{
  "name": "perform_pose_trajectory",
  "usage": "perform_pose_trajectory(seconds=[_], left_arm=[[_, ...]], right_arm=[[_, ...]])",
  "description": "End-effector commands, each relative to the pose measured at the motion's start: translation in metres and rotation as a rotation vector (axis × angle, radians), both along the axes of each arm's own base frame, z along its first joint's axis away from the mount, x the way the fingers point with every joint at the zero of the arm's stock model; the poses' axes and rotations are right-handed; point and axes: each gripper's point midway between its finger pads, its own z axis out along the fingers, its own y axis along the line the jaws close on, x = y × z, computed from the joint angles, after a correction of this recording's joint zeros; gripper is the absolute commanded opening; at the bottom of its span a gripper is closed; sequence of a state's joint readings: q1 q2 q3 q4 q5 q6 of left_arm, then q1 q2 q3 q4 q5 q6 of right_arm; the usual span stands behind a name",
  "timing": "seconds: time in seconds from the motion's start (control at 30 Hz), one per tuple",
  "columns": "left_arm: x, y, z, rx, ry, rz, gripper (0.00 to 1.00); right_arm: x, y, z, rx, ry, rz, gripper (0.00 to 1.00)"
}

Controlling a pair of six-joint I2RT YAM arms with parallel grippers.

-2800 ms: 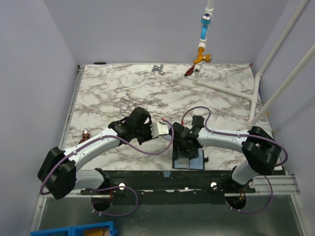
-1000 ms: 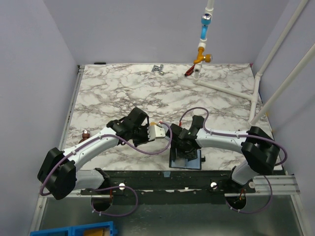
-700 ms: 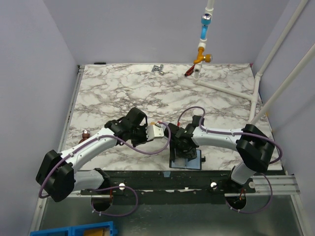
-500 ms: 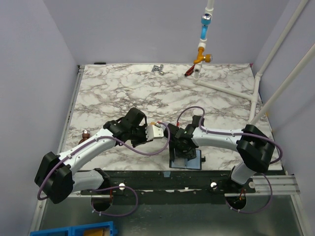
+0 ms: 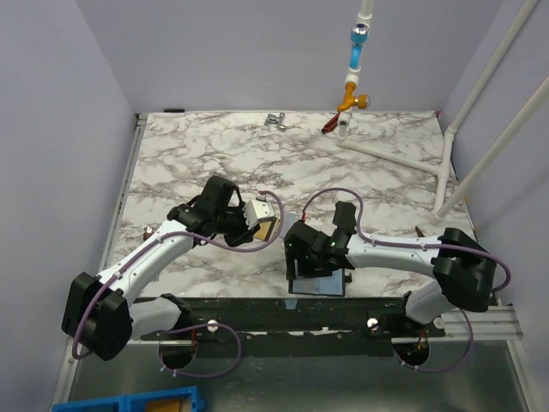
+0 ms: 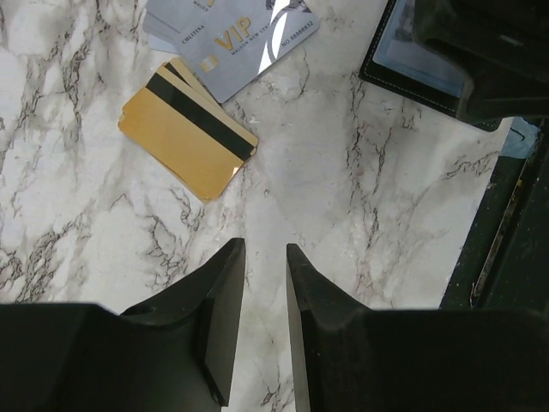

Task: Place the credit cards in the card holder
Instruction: Insert the credit card into the card holder.

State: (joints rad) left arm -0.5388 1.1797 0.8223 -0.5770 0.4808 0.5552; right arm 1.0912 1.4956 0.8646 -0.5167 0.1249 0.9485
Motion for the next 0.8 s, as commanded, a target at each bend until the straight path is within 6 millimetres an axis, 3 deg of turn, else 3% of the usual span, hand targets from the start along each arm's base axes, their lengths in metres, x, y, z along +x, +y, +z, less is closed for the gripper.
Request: perform_pose_trajectory(seconds=[0.0,0.2,0.57,0.77], left_arm=[[0.002,-0.003,0.025,-0.090,-0.003,0.000,0.28],[0.004,0.004,0.031,-0.088,-0.021,0.011,0.28],[0.004,0.004,0.031,-0.089,-0.018,0.009,0.28],[0.005,0.003,0.032,-0.088,-0.021,0.007,0.28]], right_arm=[[0.005,-0.007,-0.020,-0.098,0.000,-0.015,0.77],[0.006,-0.016,-0.027,-0.164,0.007,-0.042,0.75],[0.010,-0.018,0.013,-0.111,-0.059,-0.070,0.72],[0.000,-0.013,-0.006,-0.120,0.002,-0.027,0.75]])
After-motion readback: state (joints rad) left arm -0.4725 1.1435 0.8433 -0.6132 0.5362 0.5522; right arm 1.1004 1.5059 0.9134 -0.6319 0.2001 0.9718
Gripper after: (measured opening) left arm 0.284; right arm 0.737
